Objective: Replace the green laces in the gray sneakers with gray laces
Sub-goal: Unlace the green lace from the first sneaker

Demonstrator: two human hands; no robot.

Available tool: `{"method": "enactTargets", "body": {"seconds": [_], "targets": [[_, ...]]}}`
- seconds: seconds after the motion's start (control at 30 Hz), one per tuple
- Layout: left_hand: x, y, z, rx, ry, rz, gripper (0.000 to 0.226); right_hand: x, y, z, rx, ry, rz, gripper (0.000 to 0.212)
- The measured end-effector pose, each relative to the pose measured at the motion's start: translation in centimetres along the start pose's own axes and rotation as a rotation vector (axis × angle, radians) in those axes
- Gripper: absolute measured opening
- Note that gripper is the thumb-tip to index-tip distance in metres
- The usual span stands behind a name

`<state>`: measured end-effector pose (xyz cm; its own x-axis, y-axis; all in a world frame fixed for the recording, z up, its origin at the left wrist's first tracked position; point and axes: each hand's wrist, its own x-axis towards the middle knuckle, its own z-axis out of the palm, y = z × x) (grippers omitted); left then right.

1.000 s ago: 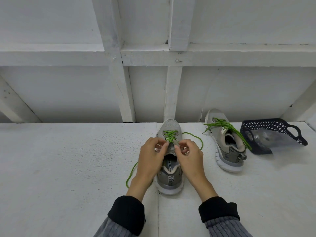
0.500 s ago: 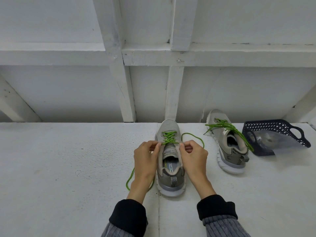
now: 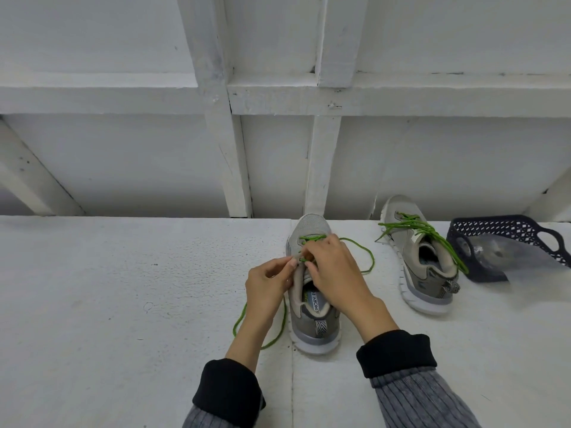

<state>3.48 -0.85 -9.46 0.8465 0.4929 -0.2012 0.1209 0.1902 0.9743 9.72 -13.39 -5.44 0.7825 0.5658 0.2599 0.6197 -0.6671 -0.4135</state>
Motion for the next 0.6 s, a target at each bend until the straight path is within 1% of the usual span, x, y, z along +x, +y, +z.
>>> {"method": "enactTargets", "body": {"seconds": [0.07, 0.1, 0.17, 0.2, 0.23, 0.3, 0.33, 0.37, 0.4, 0.43, 0.5, 0.53, 0.6], "targets": [[-0.1, 0.1, 0.0, -0.018, -0.009, -0.003, 0.015, 0.3, 0.5, 0.3, -0.075, -0.027, -0.044, 0.024], [-0.1, 0.1, 0.1, -0.018, -0.007, 0.002, 0.016, 0.4, 0.7, 0.5, -0.082, -0.023, -0.061, 0.022], [-0.2, 0.0, 0.1, -0.006, 0.007, 0.012, 0.015, 0.3, 0.8, 0.6, 0.042, 0.065, -0.031, 0.011], [-0.3, -0.1, 0.1, 0.0, 0.015, 0.016, 0.013, 0.2, 0.6, 0.4, 0.164, 0.147, 0.044, 0.007], [-0.3, -0.2, 0.1, 0.013, 0.018, 0.021, 0.011, 0.1, 0.7, 0.3, 0.315, 0.252, 0.16, 0.005], [-0.2, -0.4, 0.1, 0.062, 0.021, 0.036, 0.009, 0.0, 1.0, 0.1, 0.616, 0.435, 0.437, 0.006], [-0.3, -0.4, 0.1, 0.087, 0.027, 0.044, 0.011, -0.2, 1.3, 0.2, 0.706, 0.474, 0.555, 0.007], [-0.3, -0.4, 0.1, 0.107, 0.034, 0.056, 0.011, -0.4, 1.7, 0.3, 0.721, 0.469, 0.624, 0.01], [-0.3, -0.4, 0.1, 0.123, 0.04, 0.074, 0.011, -0.7, 1.8, 0.4, 0.672, 0.434, 0.633, 0.016], [-0.3, -0.5, 0.1, 0.135, 0.04, 0.089, 0.01, -1.0, 1.7, 0.3, 0.59, 0.391, 0.591, 0.024], [-0.3, -0.5, 0.1, 0.146, 0.029, 0.111, 0.01, -1.2, 1.2, -0.1, 0.446, 0.332, 0.401, 0.038], [-0.2, -0.6, 0.1, 0.154, 0.021, 0.119, 0.011, -1.1, 1.0, -0.2, 0.37, 0.301, 0.29, 0.04], [-0.2, -0.6, 0.0, 0.172, 0.013, 0.133, 0.013, -0.8, 0.9, -0.1, 0.161, 0.19, 0.125, 0.032]]}}
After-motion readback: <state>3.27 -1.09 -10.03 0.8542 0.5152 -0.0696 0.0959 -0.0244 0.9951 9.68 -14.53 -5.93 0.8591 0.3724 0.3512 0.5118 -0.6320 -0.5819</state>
